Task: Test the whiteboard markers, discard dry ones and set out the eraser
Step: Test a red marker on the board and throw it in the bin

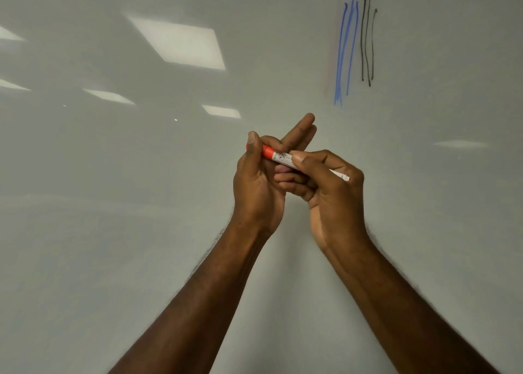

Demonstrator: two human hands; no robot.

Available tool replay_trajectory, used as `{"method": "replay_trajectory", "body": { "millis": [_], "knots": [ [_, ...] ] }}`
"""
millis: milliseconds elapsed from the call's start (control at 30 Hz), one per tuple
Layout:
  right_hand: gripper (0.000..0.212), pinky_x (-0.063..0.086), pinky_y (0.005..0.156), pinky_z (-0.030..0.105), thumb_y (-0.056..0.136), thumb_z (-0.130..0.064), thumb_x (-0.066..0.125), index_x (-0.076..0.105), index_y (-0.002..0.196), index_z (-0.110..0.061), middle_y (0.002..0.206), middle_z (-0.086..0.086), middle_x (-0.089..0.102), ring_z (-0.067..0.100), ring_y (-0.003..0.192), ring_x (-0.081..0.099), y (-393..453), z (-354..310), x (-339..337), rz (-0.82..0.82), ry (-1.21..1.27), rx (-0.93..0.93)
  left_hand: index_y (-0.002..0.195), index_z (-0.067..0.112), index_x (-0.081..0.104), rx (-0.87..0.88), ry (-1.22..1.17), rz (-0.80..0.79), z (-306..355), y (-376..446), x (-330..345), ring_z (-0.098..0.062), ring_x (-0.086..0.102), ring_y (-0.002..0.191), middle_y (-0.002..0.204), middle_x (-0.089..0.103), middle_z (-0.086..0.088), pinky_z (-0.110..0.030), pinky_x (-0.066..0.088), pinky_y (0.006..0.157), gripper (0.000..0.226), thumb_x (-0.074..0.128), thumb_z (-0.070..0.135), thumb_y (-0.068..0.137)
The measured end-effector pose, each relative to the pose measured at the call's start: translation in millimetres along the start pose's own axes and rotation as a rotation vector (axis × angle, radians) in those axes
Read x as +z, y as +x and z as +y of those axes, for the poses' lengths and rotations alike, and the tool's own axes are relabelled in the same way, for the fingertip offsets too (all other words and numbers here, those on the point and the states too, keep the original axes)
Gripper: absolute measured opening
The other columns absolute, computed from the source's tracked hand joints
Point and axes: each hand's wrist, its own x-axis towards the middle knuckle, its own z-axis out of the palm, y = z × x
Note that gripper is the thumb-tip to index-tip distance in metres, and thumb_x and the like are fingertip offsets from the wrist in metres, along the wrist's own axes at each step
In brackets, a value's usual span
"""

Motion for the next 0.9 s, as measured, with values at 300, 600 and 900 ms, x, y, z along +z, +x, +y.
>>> {"method": "replay_trajectory", "body": {
  "millis": [300,600,900],
  "knots": [
    [0.021,0.061,0.069,0.027,0.089,-0.023,0.065,0.073,0.103,-0.010,0.093,0.014,0.077,0.023,0.079,0.075,-31,34,18,-0.068,0.218,0.401,0.095,0.000,0.054,0.022,0.382,0.101,22,-40,-44,-0.036,0.062,0.123,0.132,0.062,-0.024,-0.048,0.047,0.108,0.056,0.012,0.035,0.110],
    [0.011,0.057,0.057,0.022,0.094,-0.015,0.061,0.068,0.094,-0.006,0.073,0.010,0.072,0.017,0.061,0.069,-54,60,-1,-0.045,0.162,0.485,0.117,0.006,0.068,0.003,0.850,0.214,39,-95,-82,-0.027,0.075,0.092,0.102,0.076,-0.008,-0.041,0.062,0.078,0.025,0.060,0.018,0.096],
    [0.019,0.045,0.045,0.022,0.087,-0.033,0.068,0.064,0.087,-0.014,0.065,0.006,0.066,0.017,0.051,0.058,-81,58,-64,0.085,-0.104,0.561,0.103,0.015,0.076,-0.154,0.905,0.103,-5,-120,-84,-0.025,0.075,0.066,0.076,0.077,-0.005,-0.039,0.063,0.063,0.020,0.075,0.004,0.085]
  ]
}}
